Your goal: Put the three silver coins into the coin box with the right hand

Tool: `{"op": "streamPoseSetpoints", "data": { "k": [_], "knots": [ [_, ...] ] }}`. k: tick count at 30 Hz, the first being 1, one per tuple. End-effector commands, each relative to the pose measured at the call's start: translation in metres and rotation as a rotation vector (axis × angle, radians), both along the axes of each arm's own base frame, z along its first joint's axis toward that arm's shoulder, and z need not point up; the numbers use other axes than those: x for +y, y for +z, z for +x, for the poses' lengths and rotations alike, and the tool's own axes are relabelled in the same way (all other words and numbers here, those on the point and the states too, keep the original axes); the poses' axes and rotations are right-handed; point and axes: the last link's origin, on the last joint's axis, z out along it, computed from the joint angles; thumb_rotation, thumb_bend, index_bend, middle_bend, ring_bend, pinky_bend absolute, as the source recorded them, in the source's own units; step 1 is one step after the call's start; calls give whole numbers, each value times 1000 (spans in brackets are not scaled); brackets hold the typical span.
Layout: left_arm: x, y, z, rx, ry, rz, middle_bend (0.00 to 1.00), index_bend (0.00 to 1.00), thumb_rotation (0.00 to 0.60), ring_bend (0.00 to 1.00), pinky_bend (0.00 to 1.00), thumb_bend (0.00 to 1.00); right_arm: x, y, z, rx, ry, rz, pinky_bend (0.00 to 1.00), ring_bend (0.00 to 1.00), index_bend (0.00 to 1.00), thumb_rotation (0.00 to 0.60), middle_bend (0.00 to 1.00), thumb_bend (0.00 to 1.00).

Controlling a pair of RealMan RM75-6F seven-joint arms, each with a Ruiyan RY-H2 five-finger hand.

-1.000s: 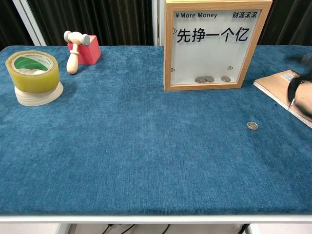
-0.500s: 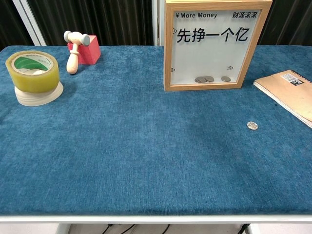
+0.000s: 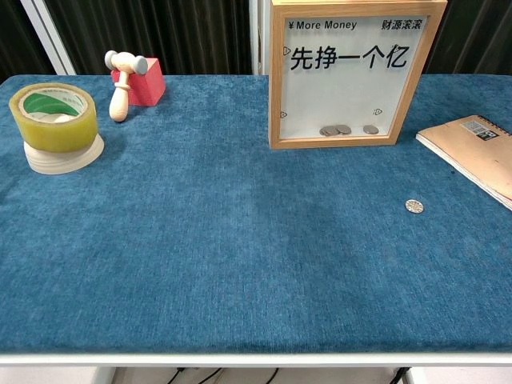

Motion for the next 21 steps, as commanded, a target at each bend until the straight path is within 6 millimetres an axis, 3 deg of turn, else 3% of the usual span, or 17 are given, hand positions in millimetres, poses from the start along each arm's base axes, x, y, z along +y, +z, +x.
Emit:
{"op": "streamPoseSetpoints", "data": {
  "k": [1, 21],
  "knots": [
    [0, 0, -1, -1, 1, 0, 8, 60, 600, 0, 0, 0, 3, -15, -1, 29, -9, 10, 0, 0, 678, 600, 15, 475],
    [1, 1, -6, -4, 13, 3, 8, 60, 600, 0, 0, 0, 3, -31, 13, 13, -22, 19, 0, 0, 674, 600, 9, 475]
  ]
}}
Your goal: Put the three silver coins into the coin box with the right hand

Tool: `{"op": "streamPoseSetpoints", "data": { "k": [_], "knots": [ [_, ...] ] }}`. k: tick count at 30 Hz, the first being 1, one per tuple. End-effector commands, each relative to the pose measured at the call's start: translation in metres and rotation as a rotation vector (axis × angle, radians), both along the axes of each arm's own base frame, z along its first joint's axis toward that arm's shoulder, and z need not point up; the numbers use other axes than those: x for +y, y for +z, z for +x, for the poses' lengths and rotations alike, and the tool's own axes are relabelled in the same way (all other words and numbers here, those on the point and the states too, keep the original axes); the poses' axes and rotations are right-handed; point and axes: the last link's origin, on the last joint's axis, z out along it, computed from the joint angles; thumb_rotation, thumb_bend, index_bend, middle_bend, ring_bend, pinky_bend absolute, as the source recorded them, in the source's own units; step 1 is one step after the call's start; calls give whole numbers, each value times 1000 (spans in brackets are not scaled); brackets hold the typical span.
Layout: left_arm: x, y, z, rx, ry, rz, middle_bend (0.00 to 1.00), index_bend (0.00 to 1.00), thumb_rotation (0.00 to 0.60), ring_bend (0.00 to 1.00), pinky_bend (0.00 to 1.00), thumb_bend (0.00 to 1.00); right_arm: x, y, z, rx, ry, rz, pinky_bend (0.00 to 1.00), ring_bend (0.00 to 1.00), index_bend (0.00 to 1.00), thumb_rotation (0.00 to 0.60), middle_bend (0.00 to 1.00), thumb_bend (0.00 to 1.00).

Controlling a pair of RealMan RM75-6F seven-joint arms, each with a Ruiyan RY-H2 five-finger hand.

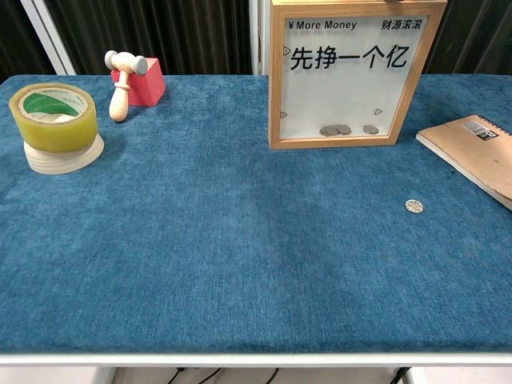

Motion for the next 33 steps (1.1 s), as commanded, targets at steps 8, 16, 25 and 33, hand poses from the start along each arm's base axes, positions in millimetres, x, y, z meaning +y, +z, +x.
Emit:
{"op": "streamPoseSetpoints", "data": {
  "k": [8, 16, 25, 33],
  "knots": [
    [1, 1, -1, -3, 2, 2, 8, 60, 600, 0, 0, 0, -3, -6, 5, 8, -2, 4, 0, 0, 673, 600, 6, 475],
    [1, 3, -3, -4, 5, 5, 8, 60, 600, 0, 0, 0, -5, -8, 5, 19, -7, 2, 0, 0, 672, 600, 4, 475],
    [1, 3, -2, -6, 4, 4, 8, 60, 600, 0, 0, 0, -3, -9, 4, 27, -12, 13, 0, 0, 648, 600, 0, 475],
    [1, 3, -1, -3, 3, 6, 8, 60, 600, 0, 0, 0, -3, -9, 1, 33, -11, 34, 0, 0, 483, 600, 0, 460]
  ]
}}
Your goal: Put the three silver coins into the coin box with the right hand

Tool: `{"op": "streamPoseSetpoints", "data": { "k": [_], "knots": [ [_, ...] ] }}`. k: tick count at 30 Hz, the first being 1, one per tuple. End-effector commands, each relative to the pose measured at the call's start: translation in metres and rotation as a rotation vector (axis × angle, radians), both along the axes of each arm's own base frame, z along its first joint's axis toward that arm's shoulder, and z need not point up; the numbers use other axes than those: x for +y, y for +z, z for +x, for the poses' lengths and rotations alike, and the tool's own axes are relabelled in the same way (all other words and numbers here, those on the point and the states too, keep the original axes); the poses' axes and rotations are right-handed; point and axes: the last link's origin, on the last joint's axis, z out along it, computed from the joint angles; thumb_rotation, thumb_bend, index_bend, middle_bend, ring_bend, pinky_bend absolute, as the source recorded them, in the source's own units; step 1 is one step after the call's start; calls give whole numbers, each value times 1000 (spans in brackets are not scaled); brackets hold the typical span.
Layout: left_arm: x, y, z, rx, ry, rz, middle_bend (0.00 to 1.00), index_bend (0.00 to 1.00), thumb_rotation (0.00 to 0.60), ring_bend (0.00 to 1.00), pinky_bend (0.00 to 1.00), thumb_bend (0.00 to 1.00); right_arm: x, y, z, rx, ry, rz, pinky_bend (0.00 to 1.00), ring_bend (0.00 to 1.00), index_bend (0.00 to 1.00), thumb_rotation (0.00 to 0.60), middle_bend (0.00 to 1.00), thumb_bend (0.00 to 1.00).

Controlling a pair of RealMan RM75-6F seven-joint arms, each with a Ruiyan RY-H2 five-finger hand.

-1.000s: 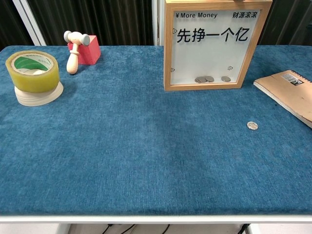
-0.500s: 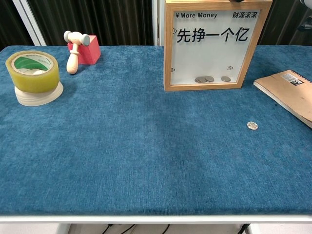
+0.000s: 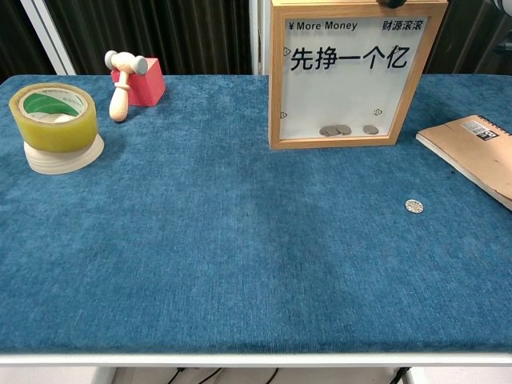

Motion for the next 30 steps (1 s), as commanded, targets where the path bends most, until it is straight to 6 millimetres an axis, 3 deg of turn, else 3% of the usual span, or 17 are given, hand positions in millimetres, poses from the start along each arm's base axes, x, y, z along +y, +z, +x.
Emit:
{"op": "streamPoseSetpoints", "data": {
  "k": [1, 7, 9, 15, 21, 24, 30],
  "knots": [
    [0, 0, 0, 0, -1, 0, 8, 60, 600, 0, 0, 0, 1, 0, -2, 3, -2, 16, 0, 0, 418, 600, 0, 454],
    [1, 0, 1, 2, 0, 0, 8, 60, 600, 0, 0, 0, 1, 2, -4, 6, 5, 36, 0, 0, 56, 600, 0, 416],
    [1, 0, 1, 2, 0, -1, 8, 60, 600, 0, 0, 0, 1, 4, -4, 1, 9, 35, 0, 0, 5, 600, 0, 398],
    [1, 0, 1, 2, -1, 1, 9, 60, 600, 0, 0, 0, 6, 10, -5, -22, 28, 20, 0, 0, 0, 600, 0, 394],
    [1, 1, 1, 6, 1, 2, 8, 60, 600, 0, 0, 0, 32, 31, -20, -72, 72, -14, 0, 0, 0, 600, 0, 392],
    [1, 0, 2, 11, 1, -1, 9, 60, 600, 0, 0, 0, 54, 41, -38, -79, 101, -25, 0, 0, 0, 600, 0, 378],
    [3, -3, 4, 17, -3, -2, 8, 60, 600, 0, 0, 0, 102, 47, -91, -36, 108, 6, 0, 0, 0, 600, 0, 315]
  ]
}}
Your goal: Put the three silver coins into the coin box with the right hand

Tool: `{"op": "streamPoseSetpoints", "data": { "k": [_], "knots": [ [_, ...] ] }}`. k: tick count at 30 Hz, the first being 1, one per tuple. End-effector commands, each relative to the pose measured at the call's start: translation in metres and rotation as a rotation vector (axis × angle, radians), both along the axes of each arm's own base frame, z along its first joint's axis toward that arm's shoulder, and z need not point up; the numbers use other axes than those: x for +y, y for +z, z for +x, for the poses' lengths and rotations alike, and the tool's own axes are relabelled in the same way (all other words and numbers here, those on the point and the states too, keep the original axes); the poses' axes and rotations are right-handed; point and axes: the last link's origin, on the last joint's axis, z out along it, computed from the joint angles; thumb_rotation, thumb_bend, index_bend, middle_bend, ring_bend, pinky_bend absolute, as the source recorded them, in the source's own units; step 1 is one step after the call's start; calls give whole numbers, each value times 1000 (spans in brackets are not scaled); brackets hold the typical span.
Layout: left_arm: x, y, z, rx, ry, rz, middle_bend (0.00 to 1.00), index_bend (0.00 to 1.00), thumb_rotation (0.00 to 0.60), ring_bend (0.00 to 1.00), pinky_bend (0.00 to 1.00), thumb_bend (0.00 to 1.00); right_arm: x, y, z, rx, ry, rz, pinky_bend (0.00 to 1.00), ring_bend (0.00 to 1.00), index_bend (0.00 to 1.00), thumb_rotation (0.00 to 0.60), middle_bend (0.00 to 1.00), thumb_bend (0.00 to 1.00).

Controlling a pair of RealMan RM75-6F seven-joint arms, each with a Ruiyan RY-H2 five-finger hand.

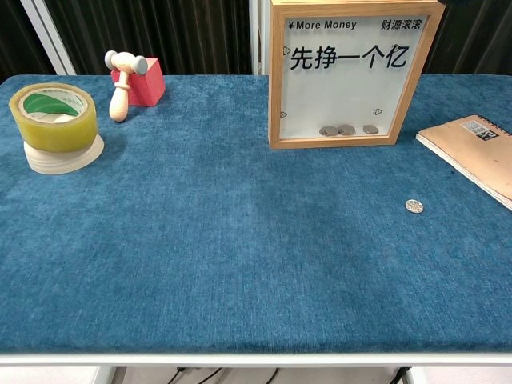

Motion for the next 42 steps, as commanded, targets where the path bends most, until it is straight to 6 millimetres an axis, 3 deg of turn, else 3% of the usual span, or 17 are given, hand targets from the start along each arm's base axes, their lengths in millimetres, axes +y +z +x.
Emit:
{"op": "streamPoseSetpoints", "data": {
  "k": [1, 7, 14, 25, 42],
  "knots": [
    [0, -1, 1, 3, 0, -1, 8, 60, 600, 0, 0, 0, 44, 6, -49, 26, -18, 28, 0, 0, 0, 600, 0, 306],
    [1, -5, 3, 14, -3, -8, 8, 60, 600, 0, 0, 0, 82, -10, -92, 47, -55, 109, 0, 0, 0, 600, 0, 286],
    [-1, -7, 3, 19, 0, -12, 8, 60, 600, 0, 0, 0, 94, -44, -118, 33, -106, 221, 0, 0, 81, 600, 0, 287],
    [-6, -4, -2, 18, 21, -4, 8, 60, 600, 0, 0, 0, 86, -88, -127, 13, -133, 313, 0, 0, 330, 600, 0, 286],
    [-4, -4, -6, 13, 26, -8, 8, 60, 600, 0, 0, 0, 84, -111, -131, 22, -162, 363, 0, 0, 320, 600, 0, 275]
  ]
}}
